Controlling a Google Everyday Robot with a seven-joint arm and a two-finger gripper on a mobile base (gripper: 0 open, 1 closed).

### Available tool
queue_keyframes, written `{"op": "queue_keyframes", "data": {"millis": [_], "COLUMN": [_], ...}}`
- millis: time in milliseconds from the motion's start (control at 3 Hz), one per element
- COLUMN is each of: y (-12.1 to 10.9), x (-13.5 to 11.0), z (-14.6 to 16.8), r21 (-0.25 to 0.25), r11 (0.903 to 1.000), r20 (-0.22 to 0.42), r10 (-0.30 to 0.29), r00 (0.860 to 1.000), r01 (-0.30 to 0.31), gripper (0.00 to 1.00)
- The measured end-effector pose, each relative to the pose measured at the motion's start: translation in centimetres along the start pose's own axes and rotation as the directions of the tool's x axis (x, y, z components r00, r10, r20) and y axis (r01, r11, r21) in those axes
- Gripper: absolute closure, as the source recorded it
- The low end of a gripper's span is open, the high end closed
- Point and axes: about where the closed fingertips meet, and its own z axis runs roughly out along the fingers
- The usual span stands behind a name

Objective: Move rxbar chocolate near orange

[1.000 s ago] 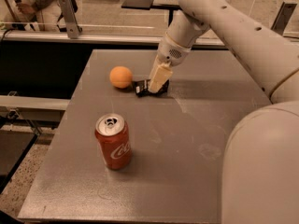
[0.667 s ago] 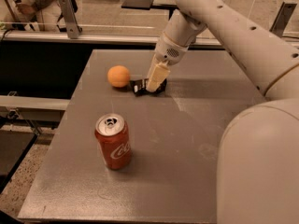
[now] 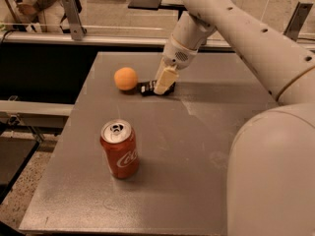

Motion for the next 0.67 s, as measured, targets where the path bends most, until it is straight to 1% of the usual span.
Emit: {"op": "queue_keyframes", "data": {"millis": [333,667], "y": [-0.14,-0.15], "x": [-0.11,-0.11], "z": [0.39,0.4], "r21": [-0.001,-0.001], "r11": [1.0,1.0], "r20": [0.002,0.002], "r10": [-0.001,-0.001], "r00": [1.0,1.0], "r01": [0.001,0.001], "gripper": [0.0,0.0]}}
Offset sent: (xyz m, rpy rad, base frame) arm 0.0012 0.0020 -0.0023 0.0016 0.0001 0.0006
